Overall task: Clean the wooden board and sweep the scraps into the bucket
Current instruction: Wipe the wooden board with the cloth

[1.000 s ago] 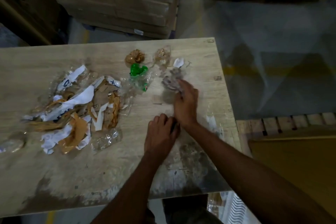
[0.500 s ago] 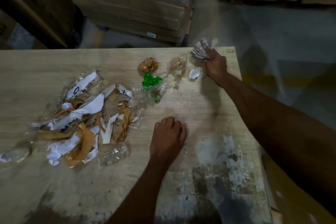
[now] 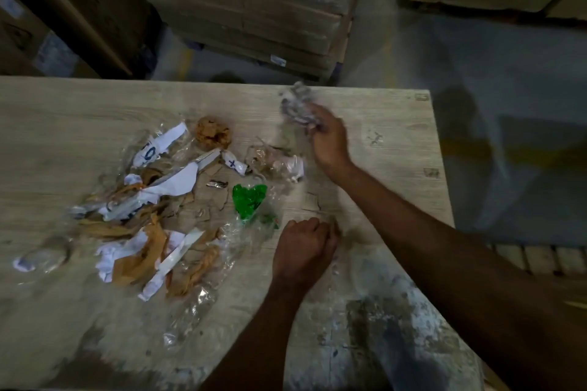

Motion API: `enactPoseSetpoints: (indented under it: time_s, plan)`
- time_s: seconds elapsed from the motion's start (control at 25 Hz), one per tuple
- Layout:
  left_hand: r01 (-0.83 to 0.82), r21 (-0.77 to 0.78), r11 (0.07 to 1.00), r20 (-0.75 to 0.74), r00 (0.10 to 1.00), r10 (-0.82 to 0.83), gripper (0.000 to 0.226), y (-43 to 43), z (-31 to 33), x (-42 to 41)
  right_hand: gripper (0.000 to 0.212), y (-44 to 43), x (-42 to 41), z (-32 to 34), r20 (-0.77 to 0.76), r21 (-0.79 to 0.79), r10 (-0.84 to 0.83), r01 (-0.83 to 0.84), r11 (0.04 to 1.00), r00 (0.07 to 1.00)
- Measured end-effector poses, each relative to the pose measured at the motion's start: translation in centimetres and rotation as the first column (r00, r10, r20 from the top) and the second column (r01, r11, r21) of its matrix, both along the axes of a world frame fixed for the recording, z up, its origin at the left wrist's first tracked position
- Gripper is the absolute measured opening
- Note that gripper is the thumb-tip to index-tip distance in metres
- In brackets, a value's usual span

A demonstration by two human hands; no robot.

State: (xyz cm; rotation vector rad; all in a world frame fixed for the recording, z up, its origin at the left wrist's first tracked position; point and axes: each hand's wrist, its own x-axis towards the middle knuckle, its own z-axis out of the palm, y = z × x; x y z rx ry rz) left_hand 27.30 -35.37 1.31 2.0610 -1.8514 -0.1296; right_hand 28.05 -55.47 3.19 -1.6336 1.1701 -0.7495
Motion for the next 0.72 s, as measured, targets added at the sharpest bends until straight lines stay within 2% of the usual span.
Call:
enactPoseSetpoints:
  time_s: [0.08,0.12,0.16,0.24,0.28,0.32,0.44,0.64,0.72]
  plan:
    - [-0.005,-0.018,1.0,0.002,1.0,0.005,0.024,0.0,-0.1,-0.2,0.051,-2.3,-3.7,-0.3,-0.035,-0.117,-0.241,0.235,0.965,0.97]
    - [-0.012,-0.027,1.0,0.006,1.0,0.012,0.026,-0.2,-0.1,-0.2,0.048,-3.7,-6.2,-0.4,-0.118,-0.189,-0.359,0.334,0.924,0.926]
    - [-0.017,-0.031,0.999,0.009,1.0,0.018,0.026,-0.3,-0.2,-0.2,0.048,-5.0,-8.7,-0.7,-0.254,-0.275,-0.421,0.352,0.895,0.871]
    - [-0.012,-0.018,1.0,0.014,1.0,0.012,0.026,-0.3,-0.3,-0.1,0.058,-6.5,-12.6,-0.9,-0.6,-0.392,-0.384,0.161,0.906,0.702]
    - [-0.011,-0.013,1.0,0.018,1.0,0.011,0.025,-0.2,-0.3,-0.2,0.065,-6.8,-13.4,-1.0,-0.711,-0.399,-0.331,0.032,0.916,0.62]
    - [-0.01,-0.01,1.0,0.019,1.0,0.01,0.025,-0.2,-0.4,-0.2,0.071,-6.9,-13.5,-1.3,-0.757,-0.395,-0.295,-0.049,0.917,0.583]
    - [0.006,0.032,0.999,0.004,1.0,-0.006,0.024,-0.3,-0.1,0.0,0.081,-5.5,-11.2,-1.4,-0.704,-0.339,-0.181,-0.101,0.935,0.687]
    - [0.12,-0.013,0.993,-0.08,0.989,-0.121,0.02,2.0,0.6,-0.3,0.067,5.7,-6.5,-2.1,-0.507,-0.234,0.137,-0.289,0.928,0.851]
    - [0.152,-0.046,0.987,-0.046,0.987,-0.154,0.019,5.1,0.4,-0.2,0.061,9.4,-5.6,-1.6,-0.391,-0.162,0.231,-0.313,0.936,0.891]
